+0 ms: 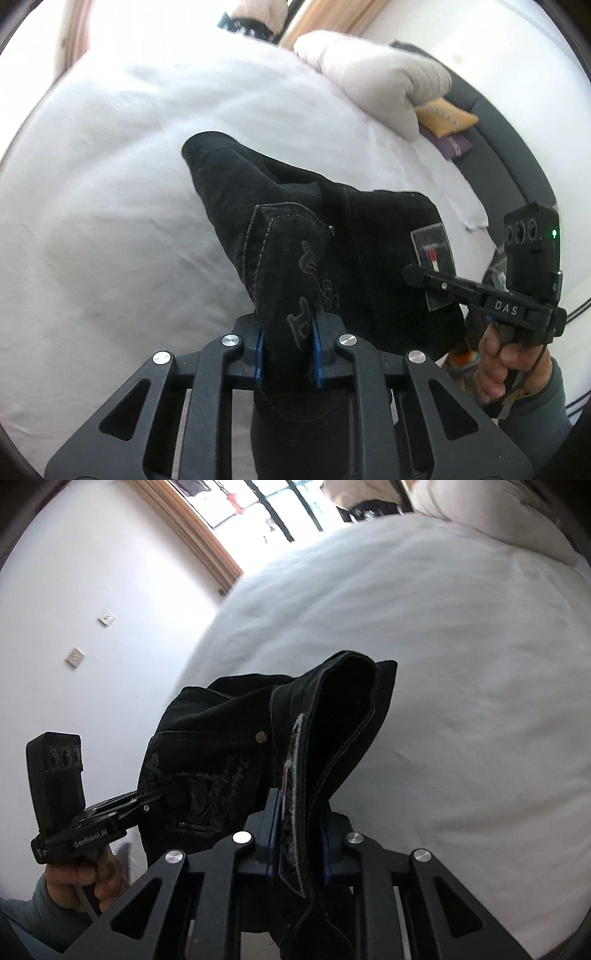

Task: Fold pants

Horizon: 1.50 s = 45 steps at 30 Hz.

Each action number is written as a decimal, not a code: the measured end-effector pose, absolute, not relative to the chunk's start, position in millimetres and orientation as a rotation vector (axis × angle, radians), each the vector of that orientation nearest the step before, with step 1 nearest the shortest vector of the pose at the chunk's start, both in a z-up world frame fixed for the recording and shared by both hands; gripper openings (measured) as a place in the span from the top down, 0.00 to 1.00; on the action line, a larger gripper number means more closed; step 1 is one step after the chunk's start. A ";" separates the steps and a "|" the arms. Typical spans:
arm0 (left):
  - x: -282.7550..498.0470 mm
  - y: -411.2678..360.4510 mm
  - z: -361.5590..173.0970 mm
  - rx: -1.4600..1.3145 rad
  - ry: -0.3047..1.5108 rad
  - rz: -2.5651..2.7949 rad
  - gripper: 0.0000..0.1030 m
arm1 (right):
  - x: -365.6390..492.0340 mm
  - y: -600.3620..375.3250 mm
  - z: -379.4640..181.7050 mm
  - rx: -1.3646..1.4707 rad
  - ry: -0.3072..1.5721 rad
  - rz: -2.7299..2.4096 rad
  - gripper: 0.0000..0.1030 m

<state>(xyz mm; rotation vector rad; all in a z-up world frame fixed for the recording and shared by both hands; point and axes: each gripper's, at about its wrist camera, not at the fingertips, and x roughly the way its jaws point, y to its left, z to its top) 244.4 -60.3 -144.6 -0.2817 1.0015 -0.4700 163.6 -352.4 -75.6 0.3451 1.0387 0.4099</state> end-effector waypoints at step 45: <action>146.6 23.0 5.0 0.030 0.293 0.089 0.00 | 158.2 -274.2 26.0 0.086 0.472 0.132 0.08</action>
